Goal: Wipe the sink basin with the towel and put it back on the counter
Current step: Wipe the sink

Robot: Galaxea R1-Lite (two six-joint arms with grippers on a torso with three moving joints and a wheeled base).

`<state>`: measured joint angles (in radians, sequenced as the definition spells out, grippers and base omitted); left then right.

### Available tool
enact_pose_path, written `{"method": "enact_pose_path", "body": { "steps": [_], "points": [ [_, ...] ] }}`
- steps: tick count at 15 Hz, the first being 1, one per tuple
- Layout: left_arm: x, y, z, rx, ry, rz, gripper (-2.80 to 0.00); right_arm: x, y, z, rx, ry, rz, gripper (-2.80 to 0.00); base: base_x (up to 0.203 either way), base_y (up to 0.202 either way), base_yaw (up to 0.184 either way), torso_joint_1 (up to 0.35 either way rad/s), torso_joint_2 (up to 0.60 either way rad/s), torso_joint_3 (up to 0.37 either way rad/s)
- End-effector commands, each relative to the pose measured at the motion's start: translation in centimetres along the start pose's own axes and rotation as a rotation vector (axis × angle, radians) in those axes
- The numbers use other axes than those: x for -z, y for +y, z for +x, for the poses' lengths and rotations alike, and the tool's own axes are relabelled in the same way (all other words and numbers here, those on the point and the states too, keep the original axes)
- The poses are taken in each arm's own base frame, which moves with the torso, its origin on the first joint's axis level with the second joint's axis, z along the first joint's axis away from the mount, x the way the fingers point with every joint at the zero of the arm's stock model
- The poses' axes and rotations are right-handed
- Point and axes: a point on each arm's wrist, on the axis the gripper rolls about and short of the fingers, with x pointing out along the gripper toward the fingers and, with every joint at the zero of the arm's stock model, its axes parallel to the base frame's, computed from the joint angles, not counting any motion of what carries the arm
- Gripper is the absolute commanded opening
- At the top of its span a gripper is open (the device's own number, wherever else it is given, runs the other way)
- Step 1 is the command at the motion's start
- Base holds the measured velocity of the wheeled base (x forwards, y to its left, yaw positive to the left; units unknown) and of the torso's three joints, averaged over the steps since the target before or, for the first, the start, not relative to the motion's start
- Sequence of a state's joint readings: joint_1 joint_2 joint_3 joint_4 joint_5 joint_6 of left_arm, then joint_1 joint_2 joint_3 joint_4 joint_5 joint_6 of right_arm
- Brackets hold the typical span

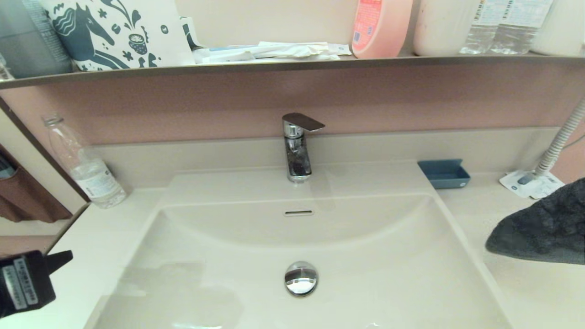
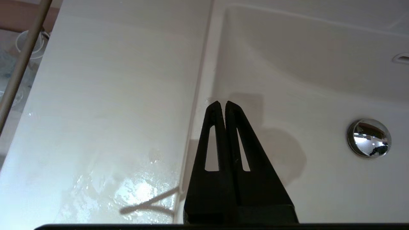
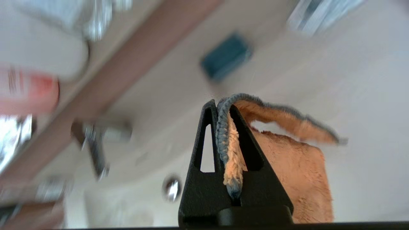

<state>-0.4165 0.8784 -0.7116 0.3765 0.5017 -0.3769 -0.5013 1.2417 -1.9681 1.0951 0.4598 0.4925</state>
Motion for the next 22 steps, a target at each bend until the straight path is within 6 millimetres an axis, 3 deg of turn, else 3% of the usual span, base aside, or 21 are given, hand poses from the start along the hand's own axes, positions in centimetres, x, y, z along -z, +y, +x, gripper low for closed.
{"method": "enact_pose_path", "body": {
  "steps": [1,3,8,14,22],
  "points": [
    [1.0,0.6,-0.1,-0.02,0.003,-0.037,-2.8,-0.3,-0.1,-0.9,0.041,-0.086,-0.001,-2.8,0.0,0.0,0.0,0.0,0.0,0.0],
    [1.2,1.0,-0.3,-0.038,-0.005,-0.071,-2.8,-0.6,-0.4,-1.3,0.094,-0.156,-0.047,-2.8,0.0,0.0,0.0,0.0,0.0,0.0],
    [1.0,1.9,-1.8,-0.038,-0.105,-0.145,-2.8,-2.1,-2.8,0.3,0.236,-0.175,-0.12,-2.8,0.0,0.0,0.0,0.0,0.0,0.0],
    [1.8,4.0,-5.0,-0.117,-0.267,-0.266,-2.8,-2.8,-4.2,0.4,0.336,-0.19,-0.199,-2.8,0.0,0.0,0.0,0.0,0.0,0.0],
    [6.7,5.9,-8.1,-0.161,-0.433,-0.346,-2.8,-2.7,-5.1,-0.1,0.42,-0.174,-0.255,-2.8,0.0,0.0,0.0,0.0,0.0,0.0]
  ]
}}
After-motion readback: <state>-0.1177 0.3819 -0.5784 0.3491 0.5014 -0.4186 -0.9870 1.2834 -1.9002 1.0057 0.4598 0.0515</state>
